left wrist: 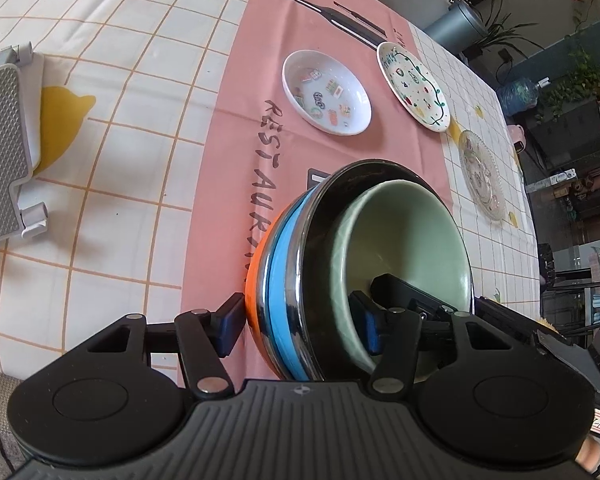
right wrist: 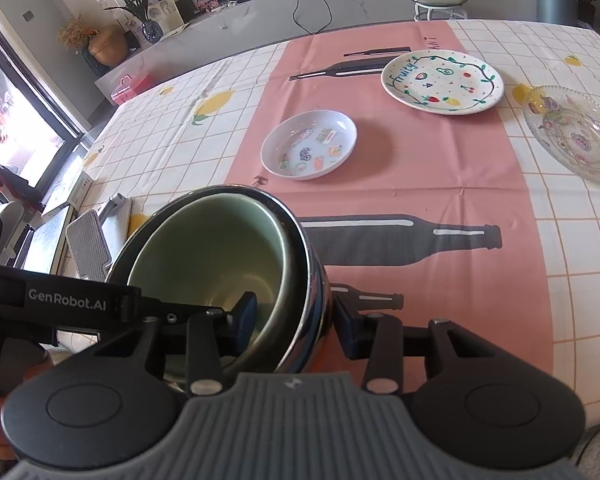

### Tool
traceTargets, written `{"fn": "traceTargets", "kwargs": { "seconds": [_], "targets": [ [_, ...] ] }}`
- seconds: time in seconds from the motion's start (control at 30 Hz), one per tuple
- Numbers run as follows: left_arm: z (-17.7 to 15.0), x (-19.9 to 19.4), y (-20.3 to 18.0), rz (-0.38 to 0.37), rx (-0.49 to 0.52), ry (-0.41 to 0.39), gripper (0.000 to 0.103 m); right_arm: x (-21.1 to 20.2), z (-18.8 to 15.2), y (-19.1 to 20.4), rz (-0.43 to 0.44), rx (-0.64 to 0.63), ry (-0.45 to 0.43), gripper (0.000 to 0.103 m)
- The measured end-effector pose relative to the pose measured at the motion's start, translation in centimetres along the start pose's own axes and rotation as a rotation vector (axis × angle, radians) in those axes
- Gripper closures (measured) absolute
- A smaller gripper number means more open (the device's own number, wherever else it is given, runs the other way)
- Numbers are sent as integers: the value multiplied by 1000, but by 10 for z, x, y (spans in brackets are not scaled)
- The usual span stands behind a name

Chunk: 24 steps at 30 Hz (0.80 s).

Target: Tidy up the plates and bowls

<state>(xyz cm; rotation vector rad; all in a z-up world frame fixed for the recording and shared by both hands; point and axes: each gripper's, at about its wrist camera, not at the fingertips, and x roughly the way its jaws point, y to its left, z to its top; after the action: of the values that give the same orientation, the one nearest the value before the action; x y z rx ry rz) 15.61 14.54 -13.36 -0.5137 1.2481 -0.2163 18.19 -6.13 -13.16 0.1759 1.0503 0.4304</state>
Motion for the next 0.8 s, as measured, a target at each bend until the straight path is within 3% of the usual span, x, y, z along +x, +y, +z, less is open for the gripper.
{"fn": "traceTargets", "kwargs": {
  "seconds": [0.17,0.23,0.3,0.37,0.5,0.6,0.8],
  "targets": [
    [-3,-8,-10,54,52,-66,34,-1,0,-8,34,31,1,60],
    [-4,-12,-12,69,62,-93,32,-5,1,-9,32,29,-12,54],
    [-6,-16,-16,85,83,-124,25,-12,2,-11,42,25,-47,35],
    [-8,-19,-22,97,112,-150,21,-18,4,-12,75,17,-64,23],
    [-13,-28,-37,140,179,-180,18,-34,4,-8,91,-54,-113,13],
    [-15,-39,-45,130,188,-209,17,-47,4,-11,97,-86,-152,6],
    [-15,-65,-60,124,167,-268,17,-78,12,-24,173,-37,-263,4]
  ]
}}
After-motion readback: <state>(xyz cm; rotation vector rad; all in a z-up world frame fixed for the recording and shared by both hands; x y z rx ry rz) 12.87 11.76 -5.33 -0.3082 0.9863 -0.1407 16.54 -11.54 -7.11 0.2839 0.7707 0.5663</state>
